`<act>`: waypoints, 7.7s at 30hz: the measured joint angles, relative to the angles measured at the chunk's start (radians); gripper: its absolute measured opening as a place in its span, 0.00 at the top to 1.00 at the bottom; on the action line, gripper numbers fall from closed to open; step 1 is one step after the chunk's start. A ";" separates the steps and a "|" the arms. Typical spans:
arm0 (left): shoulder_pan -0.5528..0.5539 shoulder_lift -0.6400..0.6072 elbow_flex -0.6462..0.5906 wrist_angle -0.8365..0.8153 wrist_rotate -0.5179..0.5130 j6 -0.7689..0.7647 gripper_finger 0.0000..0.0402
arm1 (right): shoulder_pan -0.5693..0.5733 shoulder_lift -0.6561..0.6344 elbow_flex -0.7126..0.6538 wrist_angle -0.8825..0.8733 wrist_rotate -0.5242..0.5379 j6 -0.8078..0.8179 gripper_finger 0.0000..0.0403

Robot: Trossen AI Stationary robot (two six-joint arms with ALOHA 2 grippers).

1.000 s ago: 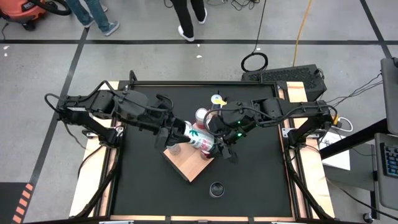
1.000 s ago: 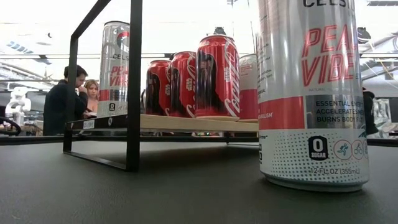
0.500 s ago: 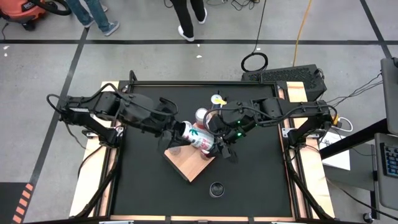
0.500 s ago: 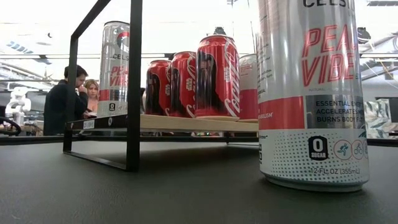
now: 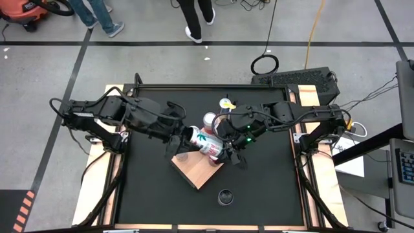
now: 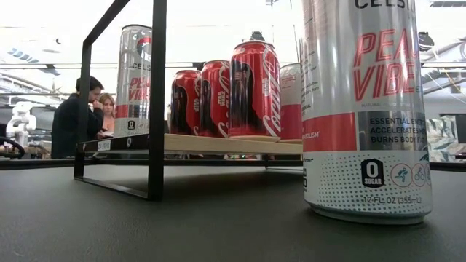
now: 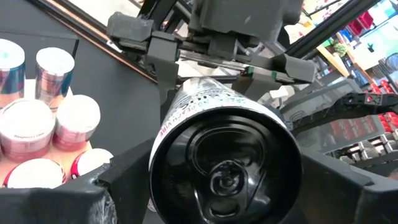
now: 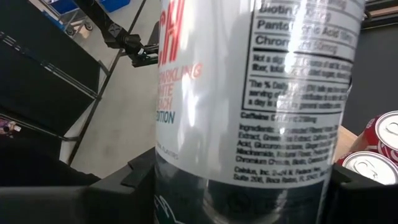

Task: Place canned beverage on shelf
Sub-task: Put the right white pink soda can on the shelf aligned with the other white pink soda can

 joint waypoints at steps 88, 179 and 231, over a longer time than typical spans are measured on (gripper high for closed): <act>0.006 -0.023 0.002 -0.010 0.029 0.085 0.33 | 0.001 0.000 -0.001 -0.001 -0.032 -0.013 0.41; -0.061 0.340 0.399 -0.689 0.032 -0.444 0.39 | 0.271 -0.324 -0.001 -0.540 0.447 0.135 0.11; -0.113 0.367 0.192 -0.721 -0.108 -0.337 0.39 | 0.271 -0.324 -0.001 -0.537 0.467 0.110 0.11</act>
